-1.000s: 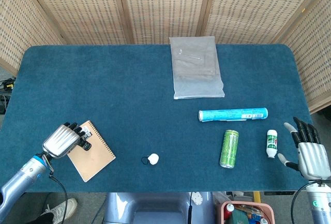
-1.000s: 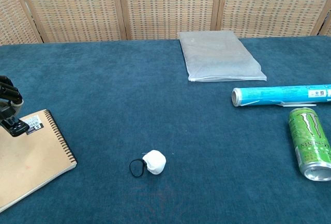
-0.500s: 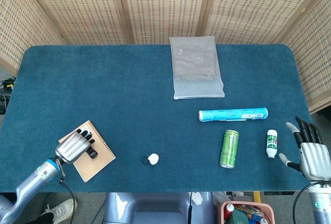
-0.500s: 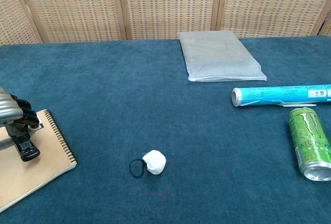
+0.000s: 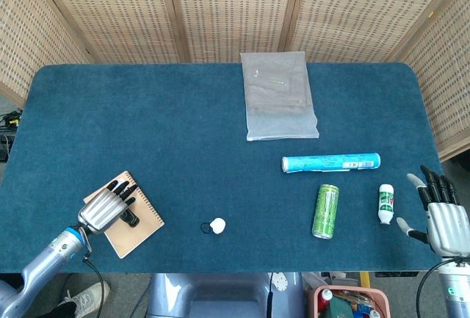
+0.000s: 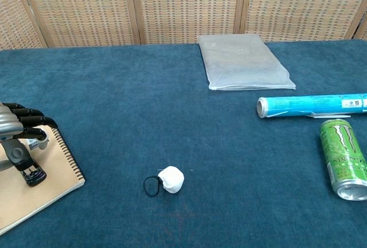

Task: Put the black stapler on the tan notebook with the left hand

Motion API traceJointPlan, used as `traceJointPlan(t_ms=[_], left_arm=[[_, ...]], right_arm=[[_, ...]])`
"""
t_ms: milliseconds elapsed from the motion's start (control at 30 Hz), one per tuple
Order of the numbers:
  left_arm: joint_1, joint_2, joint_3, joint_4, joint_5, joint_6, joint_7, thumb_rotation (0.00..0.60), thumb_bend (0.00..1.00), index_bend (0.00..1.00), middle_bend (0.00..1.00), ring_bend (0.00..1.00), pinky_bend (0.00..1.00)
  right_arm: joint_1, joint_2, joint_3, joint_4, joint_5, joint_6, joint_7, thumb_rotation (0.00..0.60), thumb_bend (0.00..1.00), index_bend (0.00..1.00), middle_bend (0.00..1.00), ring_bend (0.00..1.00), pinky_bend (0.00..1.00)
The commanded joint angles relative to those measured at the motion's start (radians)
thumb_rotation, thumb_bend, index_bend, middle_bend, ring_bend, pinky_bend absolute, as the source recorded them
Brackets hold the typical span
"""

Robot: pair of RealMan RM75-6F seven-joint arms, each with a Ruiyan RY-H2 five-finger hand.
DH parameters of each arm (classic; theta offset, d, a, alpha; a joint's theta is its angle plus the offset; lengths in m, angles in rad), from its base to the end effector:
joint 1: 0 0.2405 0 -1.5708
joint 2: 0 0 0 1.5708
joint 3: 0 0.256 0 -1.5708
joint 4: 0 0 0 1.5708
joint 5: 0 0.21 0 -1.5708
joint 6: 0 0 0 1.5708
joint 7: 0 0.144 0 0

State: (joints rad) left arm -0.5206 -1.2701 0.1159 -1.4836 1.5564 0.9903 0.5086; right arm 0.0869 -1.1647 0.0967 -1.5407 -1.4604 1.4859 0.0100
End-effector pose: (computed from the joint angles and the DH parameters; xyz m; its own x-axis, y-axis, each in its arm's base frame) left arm -0.2685 0.2534 0.0380 0.8891 0.1381 0.4365 0.4258 -0.5997 -0.6775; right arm -0.3221 -0.1920 0.1605 0.4021 0.0485 0.9143 -0.9155 0.0331 0.4009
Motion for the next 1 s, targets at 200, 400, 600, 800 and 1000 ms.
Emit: traceJointPlan(t_ms=[200, 400, 600, 800, 1000], left_arm=[[0.009, 0.063, -0.008, -0.076, -0.015, 0.018, -0.014, 0.6, 0.27, 0.19, 0.01, 0.0, 0.05], [0.044, 0.148, -0.014, -0.173, -0.022, 0.088, -0.032, 0.6, 0.21, 0.11, 0.0, 0.0, 0.0], [0.144, 0.204, -0.031, -0.27, -0.056, 0.252, -0.073, 0.6, 0.2, 0.06, 0.0, 0.0, 0.0], [0.299, 0.152, -0.04, -0.295, -0.097, 0.465, -0.151, 0.6, 0.2, 0.05, 0.0, 0.0, 0.0], [0.363, 0.1, -0.041, -0.226, -0.062, 0.557, -0.164, 0.6, 0.2, 0.06, 0.0, 0.0, 0.0]], right_arm=[[-0.001, 0.003, 0.0, -0.005, 0.0, 0.001, -0.002, 0.6, 0.17, 0.12, 0.0, 0.0, 0.0], [-0.003, 0.005, 0.0, -0.008, -0.004, 0.004, -0.001, 0.6, 0.17, 0.12, 0.0, 0.0, 0.0], [-0.005, 0.01, -0.006, -0.022, -0.018, 0.011, -0.015, 0.6, 0.17, 0.12, 0.0, 0.0, 0.0], [-0.006, 0.012, -0.012, -0.05, -0.04, 0.024, -0.049, 0.6, 0.17, 0.12, 0.0, 0.0, 0.0], [-0.007, 0.01, -0.019, -0.059, -0.051, 0.027, -0.071, 0.6, 0.17, 0.12, 0.0, 0.0, 0.0]])
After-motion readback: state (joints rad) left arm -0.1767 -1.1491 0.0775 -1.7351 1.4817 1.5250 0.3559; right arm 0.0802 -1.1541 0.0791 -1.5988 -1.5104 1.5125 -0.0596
